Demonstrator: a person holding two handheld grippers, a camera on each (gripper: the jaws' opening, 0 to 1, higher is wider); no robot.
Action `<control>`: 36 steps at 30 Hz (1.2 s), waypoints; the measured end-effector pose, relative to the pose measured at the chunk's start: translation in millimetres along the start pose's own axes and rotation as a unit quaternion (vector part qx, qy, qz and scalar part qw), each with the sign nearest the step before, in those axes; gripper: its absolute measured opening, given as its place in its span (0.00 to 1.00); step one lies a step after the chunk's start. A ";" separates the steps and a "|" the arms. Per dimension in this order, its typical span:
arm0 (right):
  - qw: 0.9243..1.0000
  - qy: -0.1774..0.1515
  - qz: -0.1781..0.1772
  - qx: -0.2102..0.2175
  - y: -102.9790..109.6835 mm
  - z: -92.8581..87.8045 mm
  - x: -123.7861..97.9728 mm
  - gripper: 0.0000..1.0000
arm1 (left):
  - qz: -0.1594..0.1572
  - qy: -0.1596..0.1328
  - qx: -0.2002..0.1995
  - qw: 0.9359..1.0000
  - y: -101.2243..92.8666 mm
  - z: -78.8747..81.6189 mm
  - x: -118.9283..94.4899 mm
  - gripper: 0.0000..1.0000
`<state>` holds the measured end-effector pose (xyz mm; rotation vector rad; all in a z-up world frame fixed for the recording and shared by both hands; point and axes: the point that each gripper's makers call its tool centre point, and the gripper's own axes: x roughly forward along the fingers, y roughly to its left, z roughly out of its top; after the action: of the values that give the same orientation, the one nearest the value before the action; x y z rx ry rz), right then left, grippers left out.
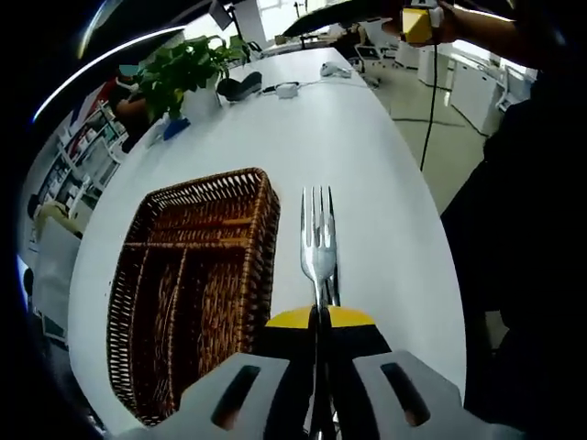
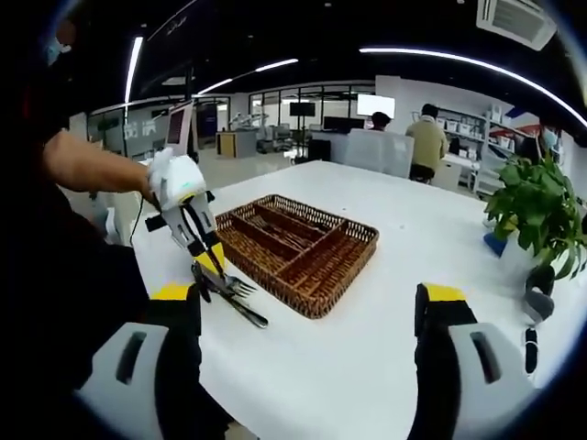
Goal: Arrange the knives, forks, and spoons in their matching storage slots by inserting each utensil handle-first until every utensil is classified and aligned in the correct compartment
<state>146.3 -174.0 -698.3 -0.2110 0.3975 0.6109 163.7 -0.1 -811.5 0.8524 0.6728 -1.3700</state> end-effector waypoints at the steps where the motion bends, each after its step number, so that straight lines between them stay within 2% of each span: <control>1: 1.000 0.000 0.002 0.001 1.6 0.2 0.6 1.00 | 0.000 0.002 0.003 1.000 -0.5 -1.1 -3.9 0.01; 8: 1.000 0.005 0.026 0.014 19.2 -0.5 5.8 1.00 | -0.028 0.015 0.004 0.999 -8.7 -7.8 -24.1 0.01; 13: 0.999 0.008 0.038 0.013 32.2 -2.2 10.5 1.00 | -0.021 0.028 0.008 0.999 -5.1 -7.9 -42.3 0.00; 16: 0.999 0.014 0.040 0.013 32.2 -0.3 12.3 1.00 | -0.016 0.041 0.019 0.999 1.0 -7.1 -56.1 0.00; 20: 0.999 0.003 0.035 0.012 29.4 10.8 12.3 1.00 | -0.012 0.044 0.026 0.999 7.6 -0.9 -68.8 0.00; 26: 0.999 -0.001 0.030 0.014 24.5 17.4 11.4 1.00 | -0.012 0.055 0.042 0.998 13.7 12.3 -84.6 0.01; 36: 1.000 0.009 0.027 0.004 30.7 12.6 6.6 1.00 | -0.012 0.057 0.058 0.997 18.0 26.4 -100.8 0.01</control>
<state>136.8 -142.1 -692.0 -0.1991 0.4234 0.6616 169.3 33.3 -711.3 1.0243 0.6985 -1.4002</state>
